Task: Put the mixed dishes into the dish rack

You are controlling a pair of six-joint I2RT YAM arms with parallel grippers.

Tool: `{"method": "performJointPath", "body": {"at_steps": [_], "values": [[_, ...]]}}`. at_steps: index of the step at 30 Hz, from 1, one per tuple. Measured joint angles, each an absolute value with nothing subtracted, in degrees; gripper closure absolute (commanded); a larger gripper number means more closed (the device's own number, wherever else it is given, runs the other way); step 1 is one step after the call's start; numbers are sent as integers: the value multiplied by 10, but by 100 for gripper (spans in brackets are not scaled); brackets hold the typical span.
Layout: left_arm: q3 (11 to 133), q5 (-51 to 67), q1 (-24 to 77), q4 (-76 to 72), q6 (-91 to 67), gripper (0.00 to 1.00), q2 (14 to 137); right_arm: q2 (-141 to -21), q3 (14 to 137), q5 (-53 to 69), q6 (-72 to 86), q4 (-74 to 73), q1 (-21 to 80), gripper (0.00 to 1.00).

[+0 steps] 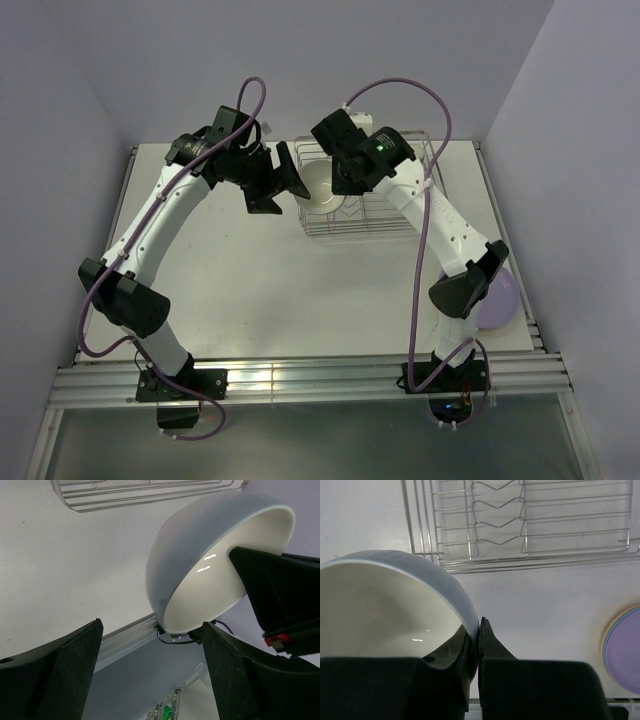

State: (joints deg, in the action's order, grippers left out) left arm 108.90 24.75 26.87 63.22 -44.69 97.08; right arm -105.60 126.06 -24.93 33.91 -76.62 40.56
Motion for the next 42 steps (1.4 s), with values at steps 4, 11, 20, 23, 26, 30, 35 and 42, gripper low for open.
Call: {"method": "performJointPath", "body": {"at_steps": [4, 11, 20, 23, 26, 30, 35, 42], "values": [[1085, 243, 269, 632, -447, 18, 970, -1063, 1280, -229, 346, -778, 420, 100], [1083, 232, 270, 632, -449, 58, 970, -1063, 1302, -202, 360, -785, 437, 100], [1077, 212, 286, 655, -414, 100, 978, -1063, 1313, -199, 348, -796, 451, 99], [1069, 228, 283, 645, -414, 100, 976, -1063, 1314, -190, 346, -798, 446, 55], [1039, 280, 264, 618, -427, 100, 972, -1054, 1313, -137, 345, -791, 434, 26], [988, 353, 232, 565, -459, 100, 965, -1009, 1274, -28, 345, -755, 394, 0], [950, 419, 216, 509, -504, 100, 962, -927, 1198, 84, 338, -698, 326, 0], [905, 481, 218, 421, -575, 100, 941, -908, 1152, 189, 338, -622, 325, 0]]}}
